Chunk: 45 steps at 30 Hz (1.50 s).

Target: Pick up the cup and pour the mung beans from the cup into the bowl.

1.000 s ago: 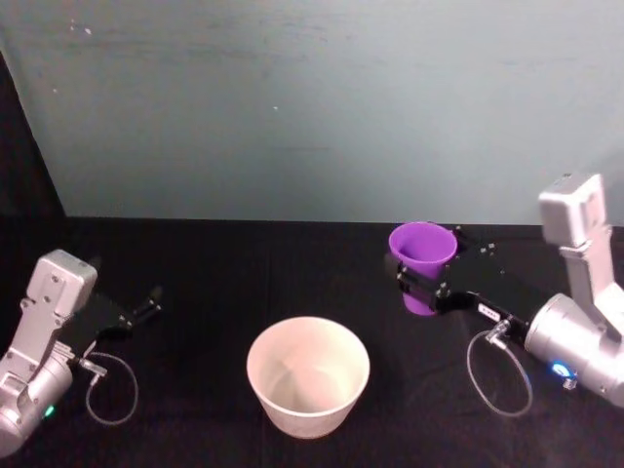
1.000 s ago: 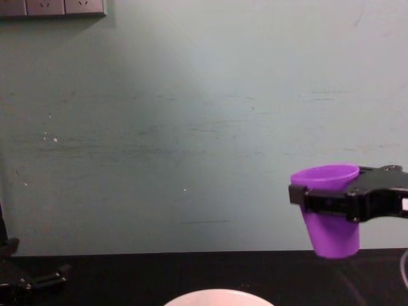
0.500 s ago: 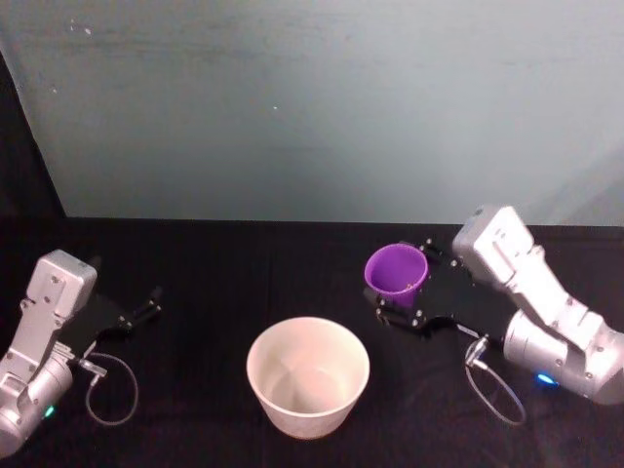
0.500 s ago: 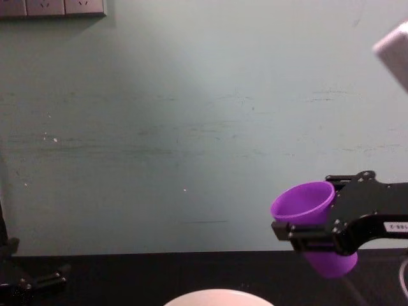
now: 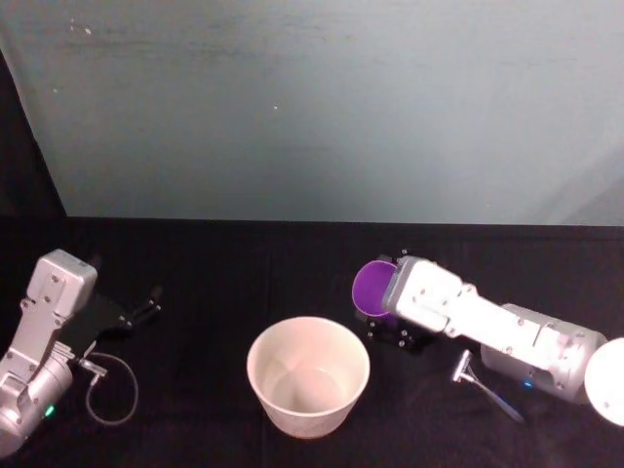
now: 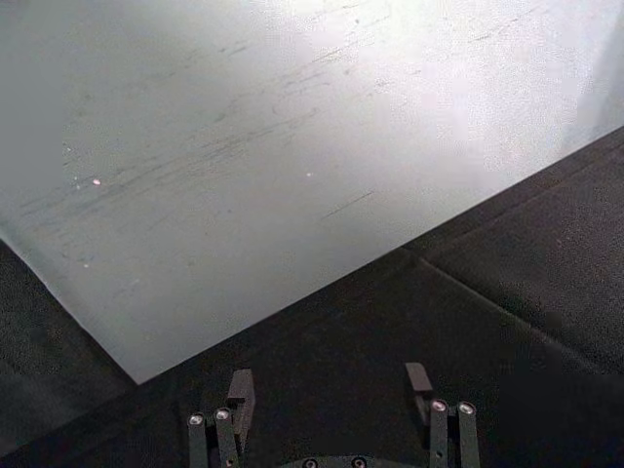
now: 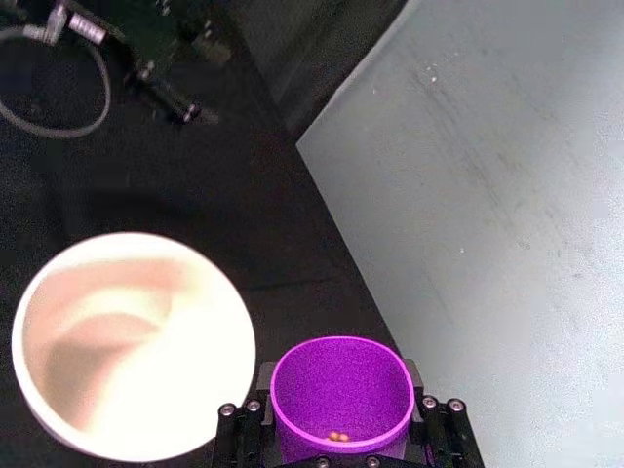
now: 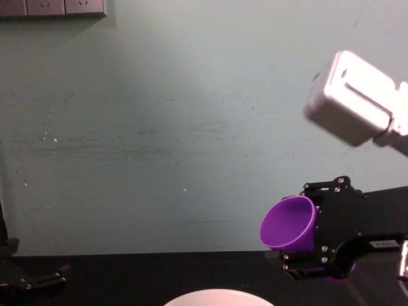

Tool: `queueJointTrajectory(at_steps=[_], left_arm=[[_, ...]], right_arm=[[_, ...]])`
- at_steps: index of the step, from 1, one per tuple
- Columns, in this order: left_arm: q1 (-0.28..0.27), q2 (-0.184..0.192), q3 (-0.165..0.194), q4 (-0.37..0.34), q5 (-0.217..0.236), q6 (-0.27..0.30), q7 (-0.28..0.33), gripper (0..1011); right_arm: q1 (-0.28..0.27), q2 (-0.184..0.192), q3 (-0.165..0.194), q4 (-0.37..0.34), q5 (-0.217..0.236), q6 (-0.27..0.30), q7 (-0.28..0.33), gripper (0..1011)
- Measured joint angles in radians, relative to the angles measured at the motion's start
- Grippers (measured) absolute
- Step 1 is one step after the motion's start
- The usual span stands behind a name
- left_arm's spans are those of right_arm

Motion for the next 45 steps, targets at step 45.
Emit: queueJointTrajectory(at_steps=[45], left_arm=[[0.0, 0.0, 0.0, 0.0, 0.0, 0.0, 0.0, 1003]], right_arm=[[0.067, -0.003, -0.175, -0.041, -0.545, 0.038, 0.06, 741]])
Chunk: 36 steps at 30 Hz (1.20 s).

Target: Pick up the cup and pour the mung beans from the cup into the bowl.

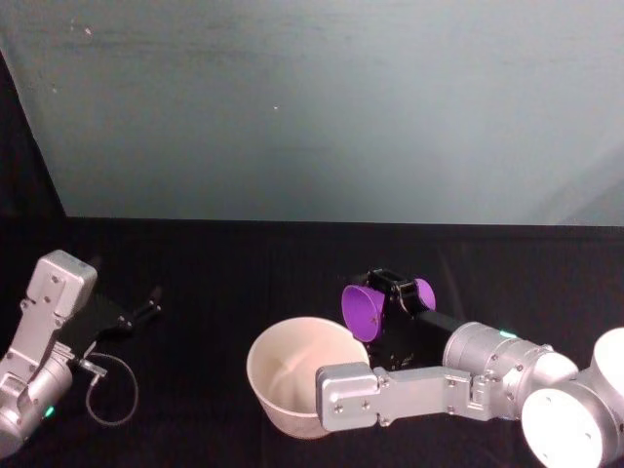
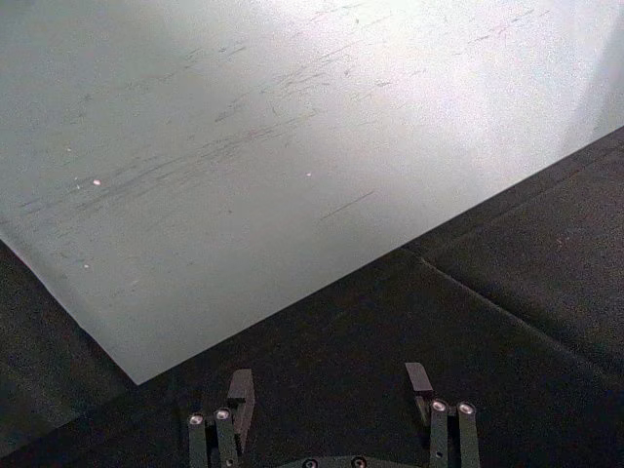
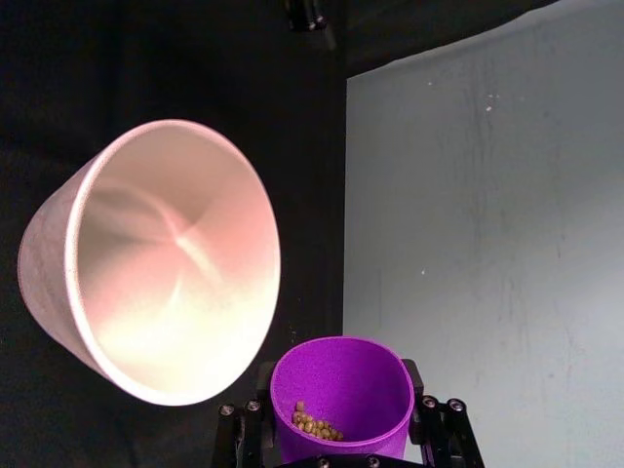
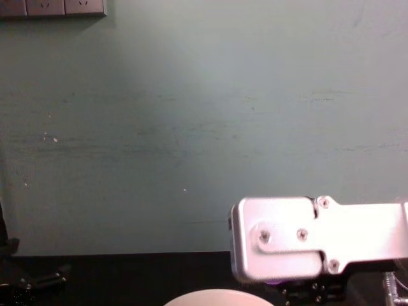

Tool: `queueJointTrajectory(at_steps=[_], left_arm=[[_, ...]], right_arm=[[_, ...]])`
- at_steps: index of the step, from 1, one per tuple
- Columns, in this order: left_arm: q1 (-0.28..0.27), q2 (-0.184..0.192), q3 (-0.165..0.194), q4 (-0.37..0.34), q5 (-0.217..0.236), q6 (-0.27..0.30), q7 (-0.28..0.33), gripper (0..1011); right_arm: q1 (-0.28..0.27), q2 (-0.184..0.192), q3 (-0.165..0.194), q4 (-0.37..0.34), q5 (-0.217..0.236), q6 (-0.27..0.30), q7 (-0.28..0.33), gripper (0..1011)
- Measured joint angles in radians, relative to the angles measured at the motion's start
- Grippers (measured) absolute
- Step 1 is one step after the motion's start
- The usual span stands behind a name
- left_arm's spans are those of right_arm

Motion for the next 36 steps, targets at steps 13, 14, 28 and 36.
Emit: queueJointTrajectory(at_steps=[13, 14, 28, 36], left_arm=[[0.0, 0.0, 0.0, 0.0, 0.0, 0.0, 0.0, 1004], [0.0, 0.0, 0.0, 0.0, 0.0, 0.0, 0.0, 1003], [0.0, 0.0, 0.0, 0.0, 0.0, 0.0, 0.0, 1003], [0.0, 0.0, 0.0, 0.0, 0.0, 0.0, 0.0, 1004]], right_arm=[[-0.003, -0.003, -0.026, 0.001, -0.113, -0.002, 0.012, 741], [-0.003, -0.003, -0.031, 0.0, -0.13, -0.002, 0.013, 741], [0.004, -0.007, -0.066, -0.009, -0.259, -0.005, 0.043, 741], [0.002, -0.013, -0.066, -0.011, -0.298, -0.011, 0.056, 741]])
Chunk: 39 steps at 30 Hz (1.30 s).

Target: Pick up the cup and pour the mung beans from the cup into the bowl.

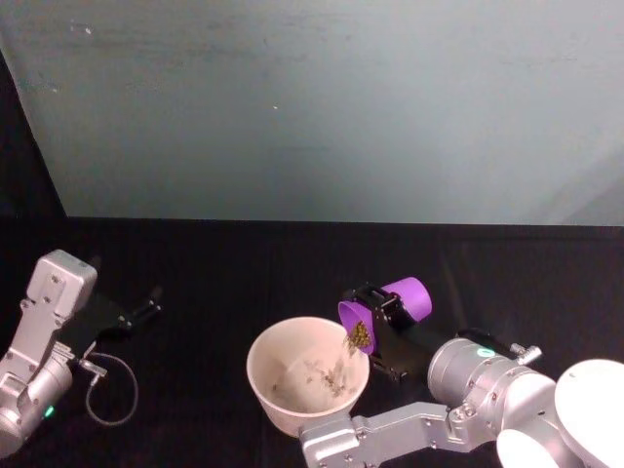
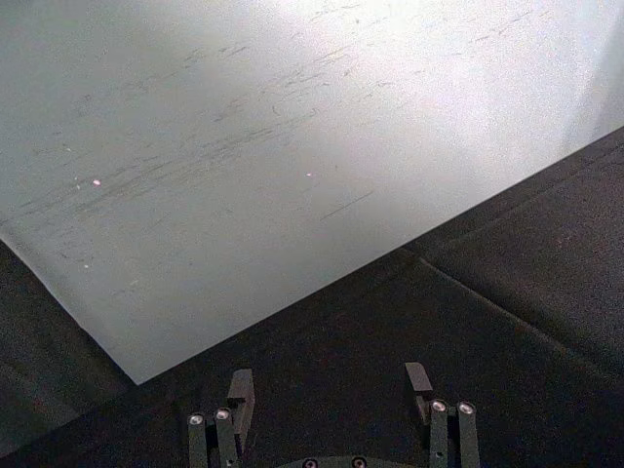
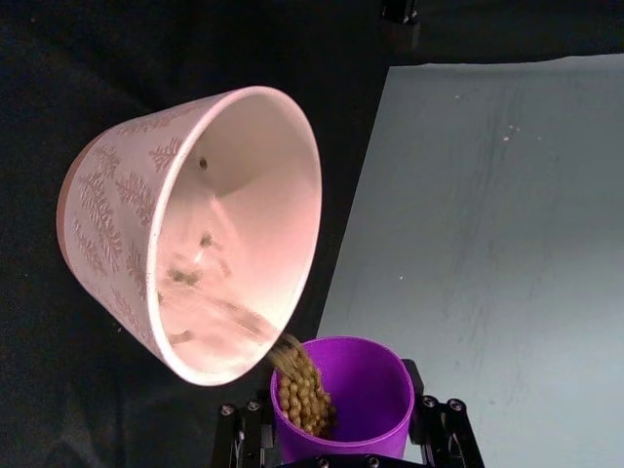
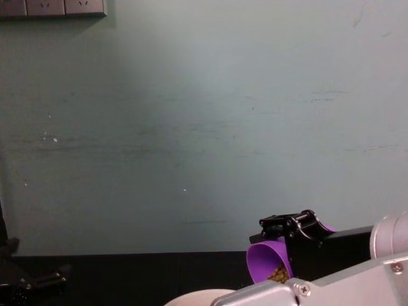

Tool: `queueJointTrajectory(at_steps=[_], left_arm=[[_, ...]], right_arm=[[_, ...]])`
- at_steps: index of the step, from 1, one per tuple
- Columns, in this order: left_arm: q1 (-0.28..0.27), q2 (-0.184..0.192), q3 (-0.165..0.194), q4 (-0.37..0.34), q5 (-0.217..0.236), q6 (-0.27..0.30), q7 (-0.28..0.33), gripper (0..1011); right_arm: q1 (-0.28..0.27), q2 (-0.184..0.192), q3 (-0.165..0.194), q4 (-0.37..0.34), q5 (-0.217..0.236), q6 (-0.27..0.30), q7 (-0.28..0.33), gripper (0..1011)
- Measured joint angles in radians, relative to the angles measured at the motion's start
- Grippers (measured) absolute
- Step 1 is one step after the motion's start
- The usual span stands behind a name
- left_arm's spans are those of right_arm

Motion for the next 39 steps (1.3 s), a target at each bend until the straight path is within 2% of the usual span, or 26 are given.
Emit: queueJointTrajectory(at_steps=[39], left_arm=[[0.0, 0.0, 0.0, 0.0, 0.0, 0.0, 0.0, 1003]], right_arm=[[-0.019, -0.035, 0.027, -0.015, -0.147, -0.051, 0.056, 741]])
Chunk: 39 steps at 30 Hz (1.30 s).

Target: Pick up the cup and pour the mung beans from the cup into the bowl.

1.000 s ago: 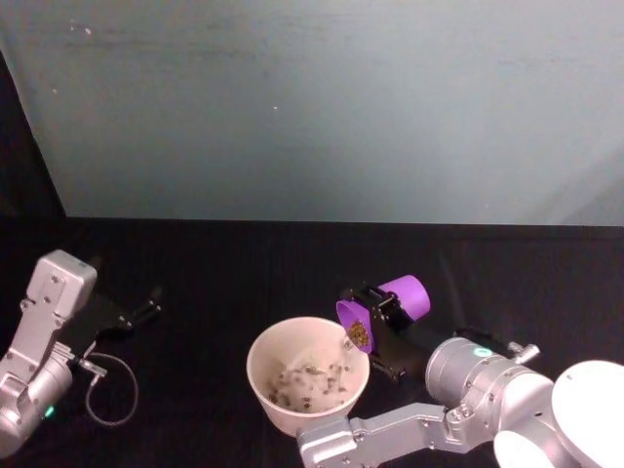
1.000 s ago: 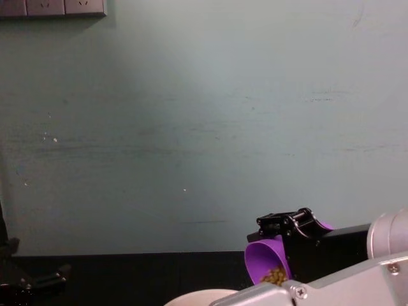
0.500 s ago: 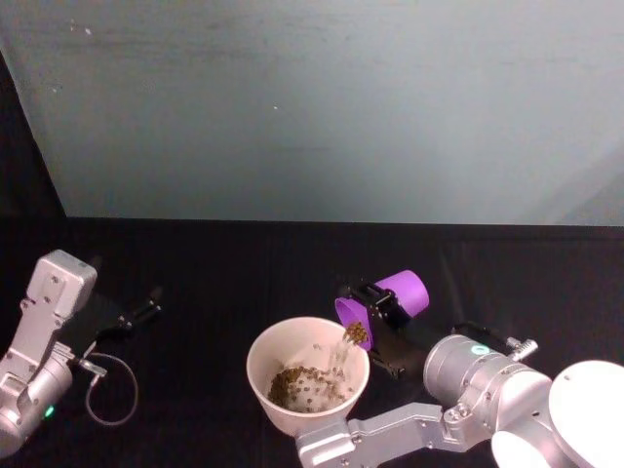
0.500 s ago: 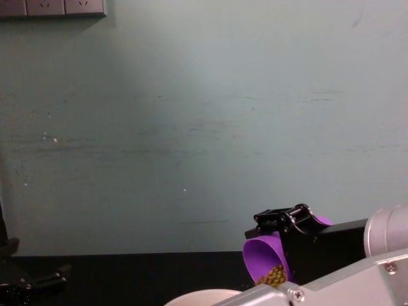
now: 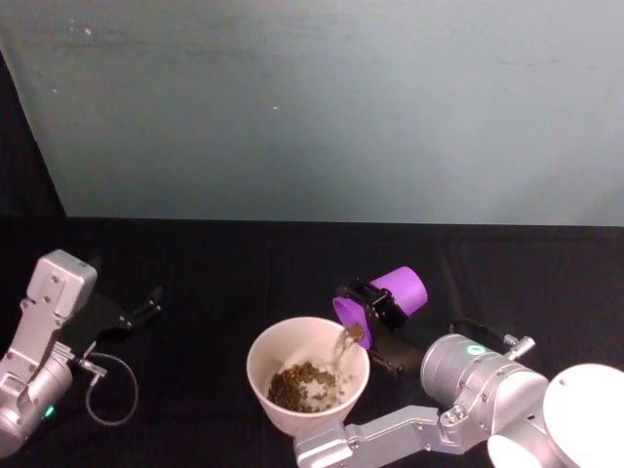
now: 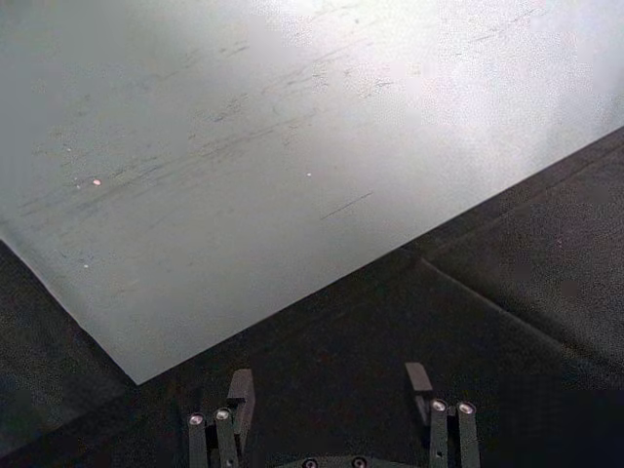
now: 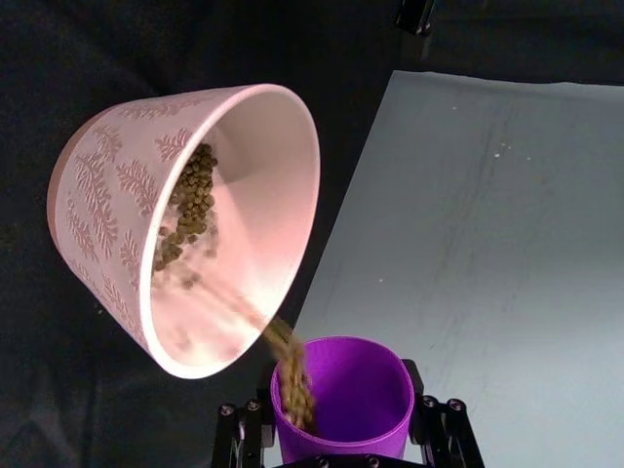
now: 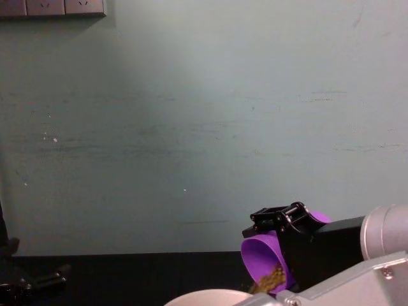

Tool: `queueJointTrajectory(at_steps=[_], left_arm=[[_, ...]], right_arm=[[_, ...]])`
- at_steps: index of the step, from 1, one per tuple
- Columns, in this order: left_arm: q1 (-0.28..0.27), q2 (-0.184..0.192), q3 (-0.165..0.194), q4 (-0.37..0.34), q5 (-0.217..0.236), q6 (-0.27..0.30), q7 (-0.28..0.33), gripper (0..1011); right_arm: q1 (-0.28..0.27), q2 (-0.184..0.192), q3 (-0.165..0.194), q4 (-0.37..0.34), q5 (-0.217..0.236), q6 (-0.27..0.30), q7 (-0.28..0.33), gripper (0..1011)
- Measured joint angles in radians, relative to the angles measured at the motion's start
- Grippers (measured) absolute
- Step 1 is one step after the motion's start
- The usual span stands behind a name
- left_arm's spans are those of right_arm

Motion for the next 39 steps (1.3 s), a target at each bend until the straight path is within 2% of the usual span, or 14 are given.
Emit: queueJointTrajectory(at_steps=[11, 22, 29, 39], left_arm=[[0.0, 0.0, 0.0, 0.0, 0.0, 0.0, 0.0, 1004], [0.0, 0.0, 0.0, 0.0, 0.0, 0.0, 0.0, 1004], [0.0, 0.0, 0.0, 0.0, 0.0, 0.0, 0.0, 1003], [0.0, 0.0, 0.0, 0.0, 0.0, 0.0, 0.0, 1004]], right_arm=[[-0.001, -0.003, -0.007, -0.001, -0.044, -0.009, 0.013, 741], [0.011, -0.003, -0.032, -0.002, -0.106, -0.017, 0.026, 741], [0.022, 0.005, -0.062, 0.002, -0.178, -0.024, 0.02, 741], [0.028, 0.013, -0.085, 0.003, -0.24, -0.03, 0.006, 741]])
